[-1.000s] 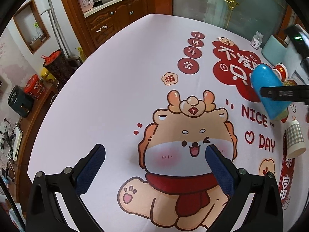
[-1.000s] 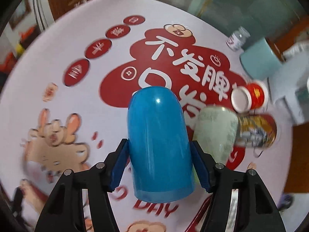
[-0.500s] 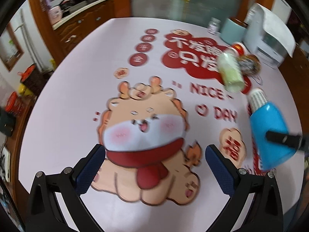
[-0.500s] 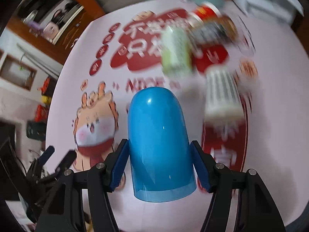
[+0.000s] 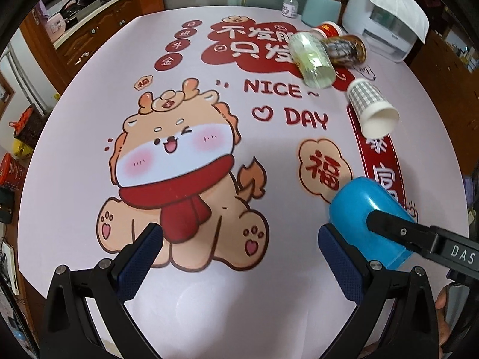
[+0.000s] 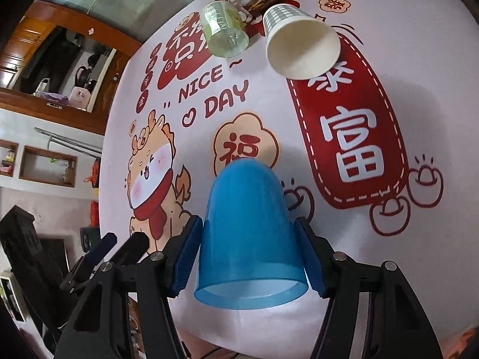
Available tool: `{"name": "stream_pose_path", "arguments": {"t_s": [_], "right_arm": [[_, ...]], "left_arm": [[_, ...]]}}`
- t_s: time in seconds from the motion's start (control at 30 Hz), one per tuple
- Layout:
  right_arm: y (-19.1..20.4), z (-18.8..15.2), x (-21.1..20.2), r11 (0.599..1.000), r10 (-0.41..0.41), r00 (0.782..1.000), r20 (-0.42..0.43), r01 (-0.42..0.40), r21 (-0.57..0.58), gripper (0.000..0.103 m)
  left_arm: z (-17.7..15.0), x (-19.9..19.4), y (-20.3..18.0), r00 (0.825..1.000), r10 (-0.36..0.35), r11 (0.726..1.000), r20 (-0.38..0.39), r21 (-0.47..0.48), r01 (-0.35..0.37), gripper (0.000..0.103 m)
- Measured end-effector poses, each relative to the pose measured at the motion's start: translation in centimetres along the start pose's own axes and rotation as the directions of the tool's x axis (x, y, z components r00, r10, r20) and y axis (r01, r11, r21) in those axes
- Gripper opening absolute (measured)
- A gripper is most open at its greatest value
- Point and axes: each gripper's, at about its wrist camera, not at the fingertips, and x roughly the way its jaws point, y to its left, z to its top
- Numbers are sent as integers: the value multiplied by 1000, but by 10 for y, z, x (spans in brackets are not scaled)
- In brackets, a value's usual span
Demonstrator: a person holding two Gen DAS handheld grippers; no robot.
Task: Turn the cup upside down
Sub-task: 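Lower the held blue cup toward the table while the left gripper approaches it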
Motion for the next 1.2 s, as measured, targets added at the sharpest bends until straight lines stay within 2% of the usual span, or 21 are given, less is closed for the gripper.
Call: {"name": "stream_pose_path", "arguments": {"t_s": [0.17, 0.47, 0.57, 0.83, 1.03, 1.2], "right_arm": [[3, -8, 8, 1000, -7, 998, -55, 6, -31, 63], [0, -13, 8, 999, 12, 997, -78, -16, -49, 64], [1, -13, 4, 998, 25, 997, -69, -29, -56, 73], [-7, -15, -8, 996, 58, 995, -75, -63, -62, 73], [-29, -20, -21, 993, 103, 992, -71, -107, -51, 73], [-46, -23, -35, 991, 118, 992, -44, -121, -60, 71]], "left_arm": [[-4, 5, -6, 1000, -1, 1000, -19, 15, 2, 102], [-5, 6, -10, 999, -12, 1000, -38, 23, 13, 102], [-5, 6, -12, 999, -20, 999, -45, 28, 21, 102], [-12, 6, -29, 991, -84, 992, -100, 82, 92, 102], [-18, 12, -42, 972, -166, 979, -165, 86, 182, 102], [-19, 19, -55, 962, -192, 973, -196, 87, 212, 102]]}}
